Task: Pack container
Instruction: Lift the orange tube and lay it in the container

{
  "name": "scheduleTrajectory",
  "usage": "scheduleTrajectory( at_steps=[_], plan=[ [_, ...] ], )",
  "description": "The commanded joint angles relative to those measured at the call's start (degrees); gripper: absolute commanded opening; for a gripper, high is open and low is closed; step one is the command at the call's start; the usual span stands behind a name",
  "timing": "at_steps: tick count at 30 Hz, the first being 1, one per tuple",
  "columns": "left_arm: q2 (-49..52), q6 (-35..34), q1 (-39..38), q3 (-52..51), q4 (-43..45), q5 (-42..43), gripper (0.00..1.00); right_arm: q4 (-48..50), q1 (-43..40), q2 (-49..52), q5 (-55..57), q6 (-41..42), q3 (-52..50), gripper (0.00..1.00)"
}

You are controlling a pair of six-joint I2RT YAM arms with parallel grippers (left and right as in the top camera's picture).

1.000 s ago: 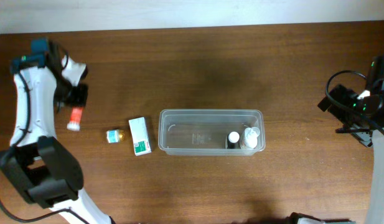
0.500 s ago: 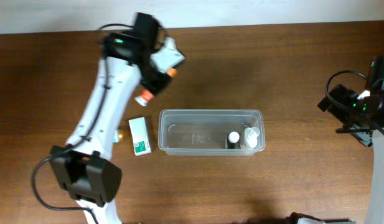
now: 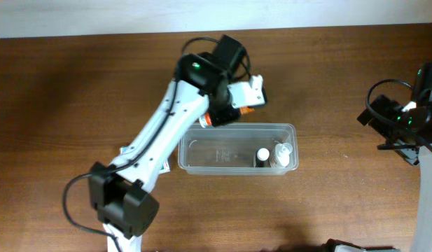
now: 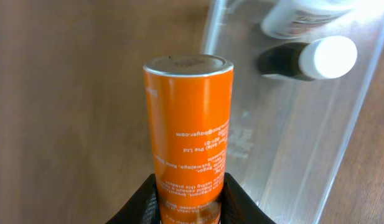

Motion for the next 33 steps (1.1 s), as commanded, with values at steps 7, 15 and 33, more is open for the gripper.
scheduleTrajectory(
  at_steps=[7,15,33],
  plan=[
    [9.29,4.28,-4.98,0.79,-0.04,2.80,0.01,0.00,-0.31,-0.13,0.09,0.07,0.44,0.98],
    [11.72,10.01,-7.69,0.79,2.45,2.78,0.01,0.00,-0.31,-0.13,0.09,0.07,0.44,0.98],
    [15.63,9.94,-7.72,0.79,9.77,6.27,0.23,0.00,-0.31,-0.13,0.09,0.07,0.44,0.98]
  ],
)
